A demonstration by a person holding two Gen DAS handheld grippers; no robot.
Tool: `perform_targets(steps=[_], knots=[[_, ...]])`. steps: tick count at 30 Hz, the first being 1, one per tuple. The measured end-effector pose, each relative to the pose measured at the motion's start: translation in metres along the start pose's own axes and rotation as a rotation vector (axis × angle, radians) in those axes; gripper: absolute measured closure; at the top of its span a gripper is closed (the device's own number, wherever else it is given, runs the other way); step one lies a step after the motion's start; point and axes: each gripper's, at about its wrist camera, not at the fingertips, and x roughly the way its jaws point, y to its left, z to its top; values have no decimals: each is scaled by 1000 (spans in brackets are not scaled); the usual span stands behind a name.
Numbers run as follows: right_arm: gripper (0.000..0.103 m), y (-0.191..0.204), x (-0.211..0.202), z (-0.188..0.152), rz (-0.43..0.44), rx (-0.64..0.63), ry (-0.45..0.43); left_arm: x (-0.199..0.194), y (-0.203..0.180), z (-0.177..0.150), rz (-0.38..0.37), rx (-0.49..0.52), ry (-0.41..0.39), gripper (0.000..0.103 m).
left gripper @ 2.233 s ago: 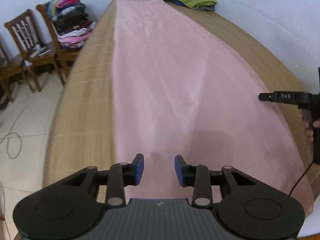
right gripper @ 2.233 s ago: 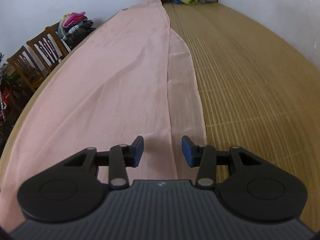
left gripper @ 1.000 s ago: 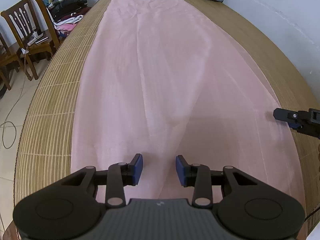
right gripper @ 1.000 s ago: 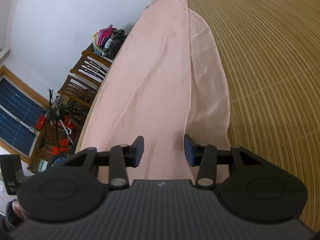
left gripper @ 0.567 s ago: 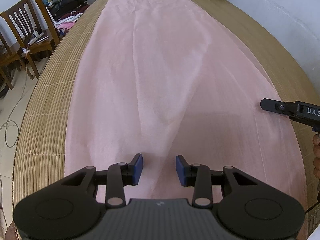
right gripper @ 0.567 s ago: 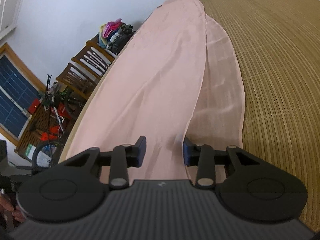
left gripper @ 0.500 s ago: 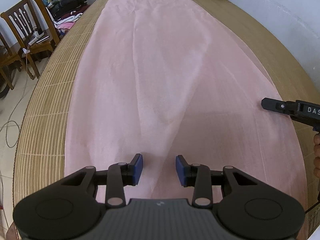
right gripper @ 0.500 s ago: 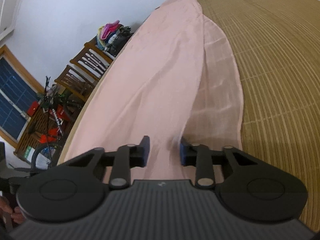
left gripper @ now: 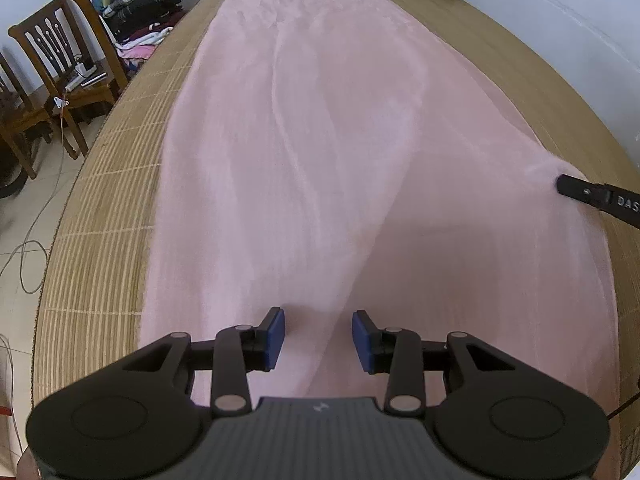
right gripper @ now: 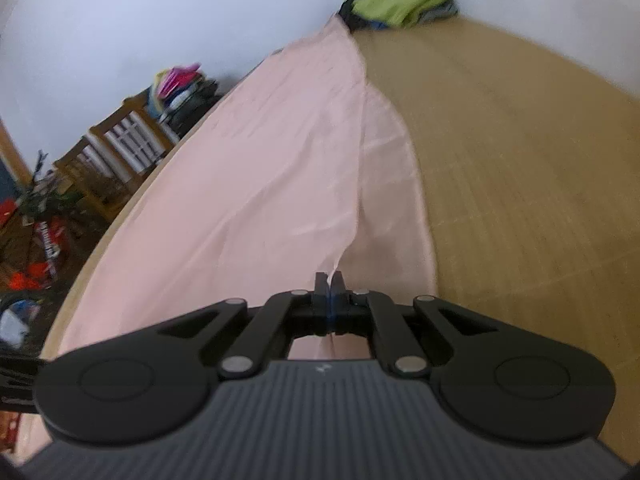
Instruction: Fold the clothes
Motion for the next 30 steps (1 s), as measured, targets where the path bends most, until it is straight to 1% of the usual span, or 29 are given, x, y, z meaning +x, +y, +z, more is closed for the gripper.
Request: perform_targets(steps=[3,8,11,13,15,16,17,18,19,20,21,24,26,28,30], knots=[[100,-9,-7,0,-61,-7,-23,-2,-1,2,8,6,-12,63],[100,-34,-9,-7,-163,-1,-14,2,-2,4,20,15,-6,63],[97,-40,-7,-9,-145,9,29,5,-2,4,24,17,4,63],[96,-37,-6,-5,-165,-28,44,6,-1,5,28,16,7,63],[91,-34,-7,1,-222,-80,19,6,0,4,32,14,10,63],[83,-32,-6,7,-248,-109,-6,6,0,4,34,12,11,63],[72,-31,-3,15,-270,-137,-34,5,0,3,36,10,12,63],[68,-30,-1,22,-291,-166,-61,4,0,2,38,8,13,63],[64,-29,5,32,-291,-185,-76,3,-1,1,41,6,14,63],[64,-29,13,43,-280,-199,-87,2,0,0,42,3,14,63],[64,-28,24,53,-243,-202,-79,2,0,-1,45,1,15,62],[64,-28,64,82,-95,-194,-30,2,0,-1,59,0,18,61],[65,-25,91,93,-28,-199,5,1,-2,-3,69,-5,20,61],[65,-20,114,96,6,-218,47,-1,-1,-5,83,-16,23,61],[65,-23,124,92,0,-242,76,-6,-1,-10,102,-34,24,61]])
